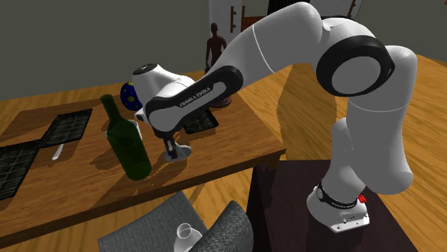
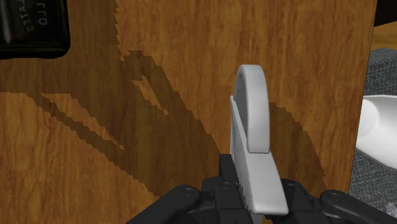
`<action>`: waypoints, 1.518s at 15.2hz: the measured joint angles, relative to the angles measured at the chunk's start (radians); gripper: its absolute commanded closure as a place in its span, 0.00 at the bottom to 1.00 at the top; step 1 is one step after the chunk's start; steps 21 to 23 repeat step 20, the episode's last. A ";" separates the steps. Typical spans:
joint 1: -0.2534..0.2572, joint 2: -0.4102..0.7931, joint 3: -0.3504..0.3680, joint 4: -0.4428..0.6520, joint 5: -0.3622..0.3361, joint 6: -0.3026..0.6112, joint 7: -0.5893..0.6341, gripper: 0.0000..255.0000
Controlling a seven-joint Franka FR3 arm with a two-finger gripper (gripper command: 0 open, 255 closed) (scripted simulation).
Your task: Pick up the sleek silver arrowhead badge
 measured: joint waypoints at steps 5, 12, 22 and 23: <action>0.000 -0.001 0.000 0.004 0.000 -0.006 0.000 1.00; 0.003 -0.039 -0.004 0.046 -0.011 -0.084 0.005 1.00; 0.004 -0.070 -0.007 0.107 -0.019 -0.175 0.008 1.00; 0.004 -0.070 -0.007 0.107 -0.019 -0.175 0.008 1.00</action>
